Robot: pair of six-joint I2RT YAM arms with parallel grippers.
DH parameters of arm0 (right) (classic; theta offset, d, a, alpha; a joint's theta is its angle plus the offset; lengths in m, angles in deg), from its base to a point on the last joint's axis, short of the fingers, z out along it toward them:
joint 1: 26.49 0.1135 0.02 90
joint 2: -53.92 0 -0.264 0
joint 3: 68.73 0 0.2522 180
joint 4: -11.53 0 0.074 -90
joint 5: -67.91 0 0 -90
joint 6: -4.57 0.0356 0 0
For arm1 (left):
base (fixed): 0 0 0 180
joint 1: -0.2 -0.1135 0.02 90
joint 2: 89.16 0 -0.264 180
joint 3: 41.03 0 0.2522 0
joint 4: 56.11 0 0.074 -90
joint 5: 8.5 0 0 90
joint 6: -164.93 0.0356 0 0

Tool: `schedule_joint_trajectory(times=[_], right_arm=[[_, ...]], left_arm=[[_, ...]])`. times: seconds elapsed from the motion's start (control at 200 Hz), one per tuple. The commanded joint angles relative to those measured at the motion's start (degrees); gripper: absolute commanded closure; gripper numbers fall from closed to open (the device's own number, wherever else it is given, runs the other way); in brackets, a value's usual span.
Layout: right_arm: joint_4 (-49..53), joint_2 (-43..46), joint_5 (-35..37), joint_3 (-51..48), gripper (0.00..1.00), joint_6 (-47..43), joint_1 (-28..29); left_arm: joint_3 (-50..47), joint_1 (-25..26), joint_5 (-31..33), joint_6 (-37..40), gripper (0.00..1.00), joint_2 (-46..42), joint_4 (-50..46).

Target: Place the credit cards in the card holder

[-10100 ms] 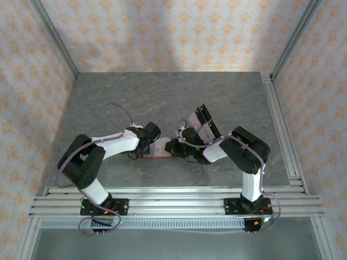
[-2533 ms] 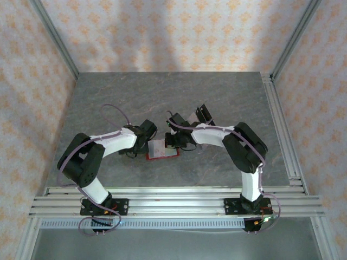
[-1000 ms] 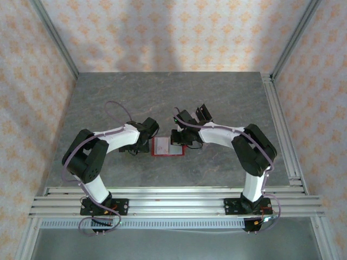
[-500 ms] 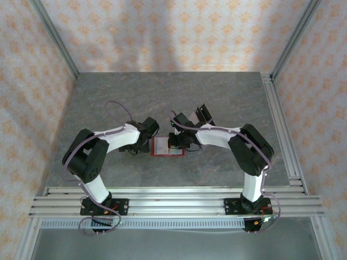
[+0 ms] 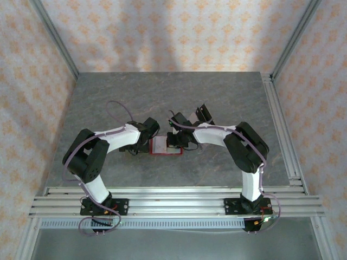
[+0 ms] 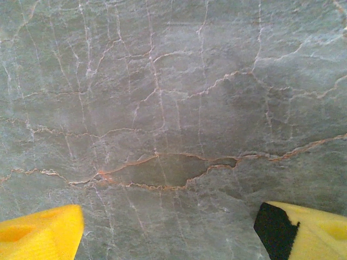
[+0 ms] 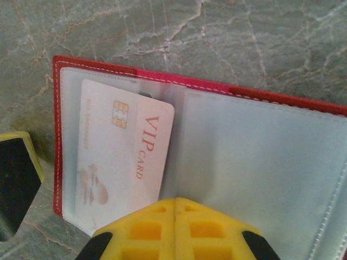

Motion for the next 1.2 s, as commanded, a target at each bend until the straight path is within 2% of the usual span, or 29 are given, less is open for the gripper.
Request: schedule_joint_trajectory(times=[0.0,0.435,0.751,1.016,1.196], right_arm=[[0.38,-1.47,0.12,2.2,1.0,0.58,0.85],[-0.47,-4.76,-1.1,5.86,1.0,2.16,2.0],[-4.9,-6.46,-4.06,6.16,1.0,6.1,2.09],[-5.52,-1.36,-2.66,1.73,0.98,5.9,1.44],[-5.15,1.92,-1.74,-0.62,0.94,5.36,0.08]], left_arm=[[0.97,1.25,-2.21,-0.02,0.12,2.49,6.01],[0.43,2.23,-2.86,-0.54,0.12,3.56,7.31],[-0.66,2.98,-2.92,-1.42,0.12,3.33,8.06],[-0.58,2.68,-0.92,-1.85,0.12,0.15,6.12],[-0.1,0.04,0.64,-1.96,0.12,-3.38,3.69]])
